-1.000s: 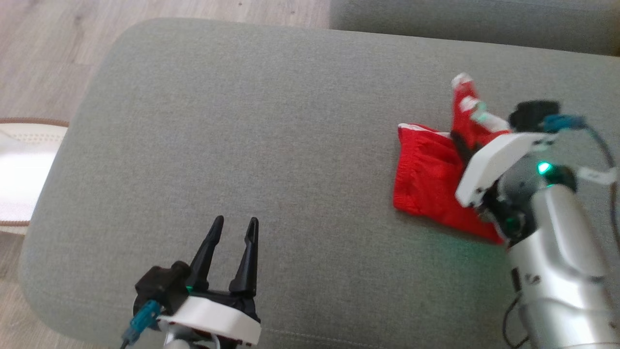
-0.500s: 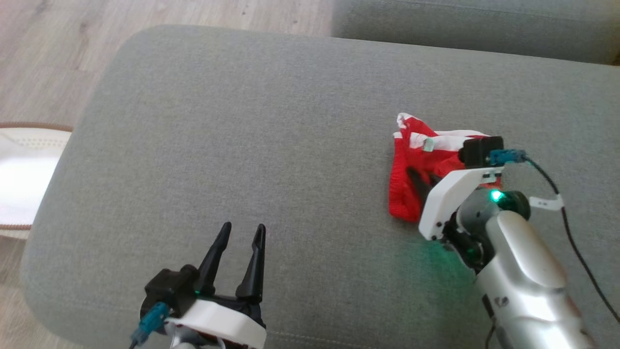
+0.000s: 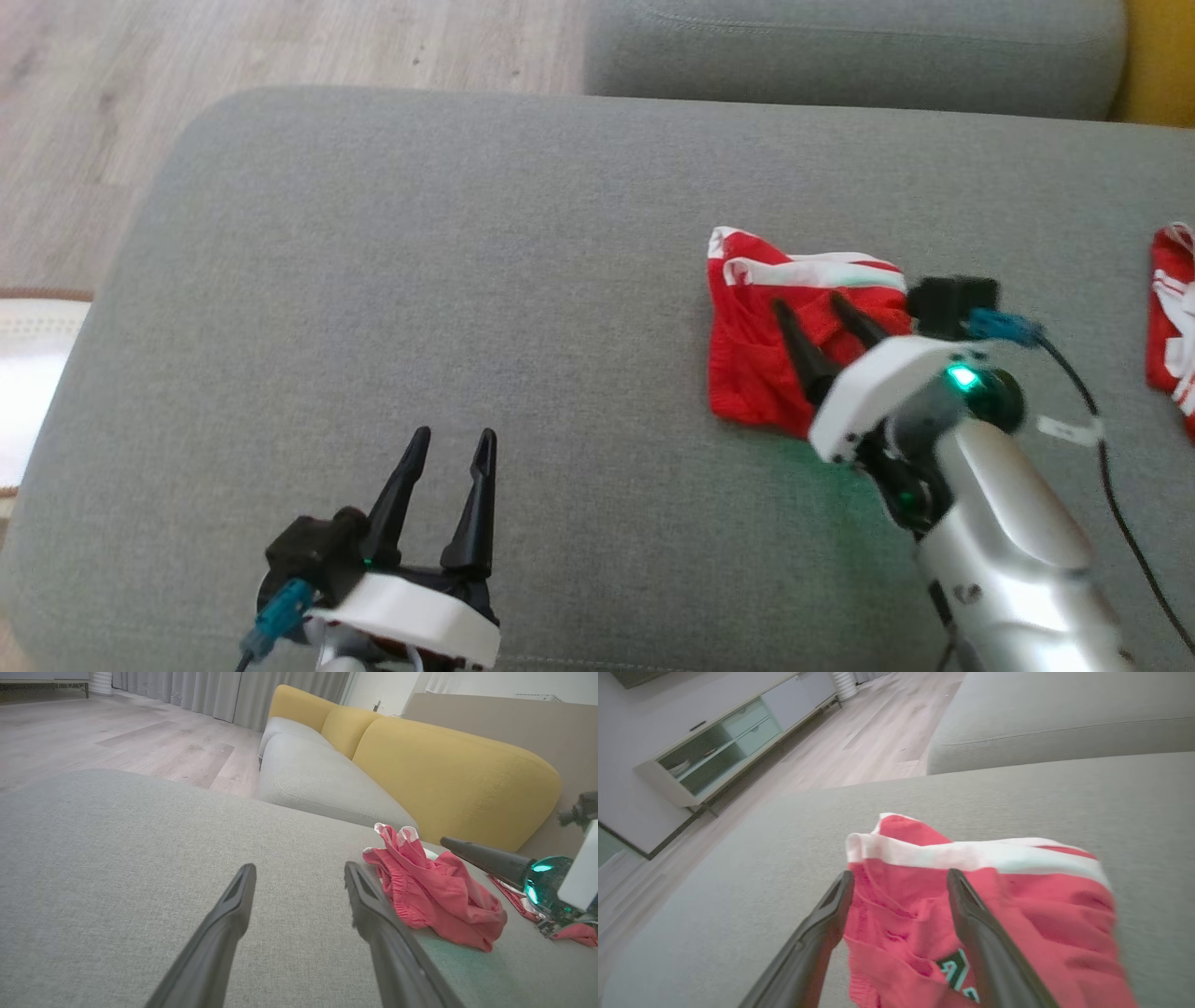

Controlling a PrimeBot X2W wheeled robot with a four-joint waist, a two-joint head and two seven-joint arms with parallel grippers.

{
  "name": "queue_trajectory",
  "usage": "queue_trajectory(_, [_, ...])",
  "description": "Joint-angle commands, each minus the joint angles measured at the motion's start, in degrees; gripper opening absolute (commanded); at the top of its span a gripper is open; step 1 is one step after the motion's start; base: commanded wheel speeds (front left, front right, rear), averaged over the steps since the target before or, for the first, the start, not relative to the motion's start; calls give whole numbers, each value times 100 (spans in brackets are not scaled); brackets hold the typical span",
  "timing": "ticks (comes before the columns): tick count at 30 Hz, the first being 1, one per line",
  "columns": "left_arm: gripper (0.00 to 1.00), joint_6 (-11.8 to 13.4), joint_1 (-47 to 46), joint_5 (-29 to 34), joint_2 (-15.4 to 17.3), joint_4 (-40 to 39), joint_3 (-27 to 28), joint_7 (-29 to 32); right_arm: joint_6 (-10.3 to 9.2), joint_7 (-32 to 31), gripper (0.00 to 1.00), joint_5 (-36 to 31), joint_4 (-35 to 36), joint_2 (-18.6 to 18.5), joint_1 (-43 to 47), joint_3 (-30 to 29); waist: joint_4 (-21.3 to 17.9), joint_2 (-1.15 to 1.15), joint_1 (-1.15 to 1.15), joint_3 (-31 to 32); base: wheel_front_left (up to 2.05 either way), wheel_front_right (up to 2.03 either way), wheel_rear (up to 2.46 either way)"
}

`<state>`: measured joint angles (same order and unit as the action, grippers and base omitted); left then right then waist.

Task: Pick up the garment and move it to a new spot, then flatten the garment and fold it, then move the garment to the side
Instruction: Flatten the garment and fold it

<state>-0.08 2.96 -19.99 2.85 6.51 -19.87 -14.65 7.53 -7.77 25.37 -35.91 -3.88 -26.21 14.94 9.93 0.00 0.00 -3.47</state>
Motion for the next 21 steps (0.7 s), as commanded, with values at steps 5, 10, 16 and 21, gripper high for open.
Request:
queue_trajectory(5, [100, -29, -249, 14, 3, -180, 181, -35, -4, 224, 100, -469, 231, 65, 1, -548, -72, 0, 0, 29, 0, 0, 0])
queue_trajectory(10, [100, -43, -231, 15, 3, -214, 144, -35, -4, 453, 100, -1104, 269, -90, 2, -1263, -42, 0, 0, -19, 0, 0, 0])
queue_trajectory(16, [100, -46, -302, -14, 3, -253, 107, -35, -4, 558, 0, -1651, 22, -238, -96, -1441, 90, 0, 0, -167, 0, 0, 0])
queue_trajectory(21, [100, -14, -345, -65, 3, -256, 55, -35, -4, 582, 0, -1872, -637, -302, -279, -1291, 221, 0, 0, -268, 0, 0, 0])
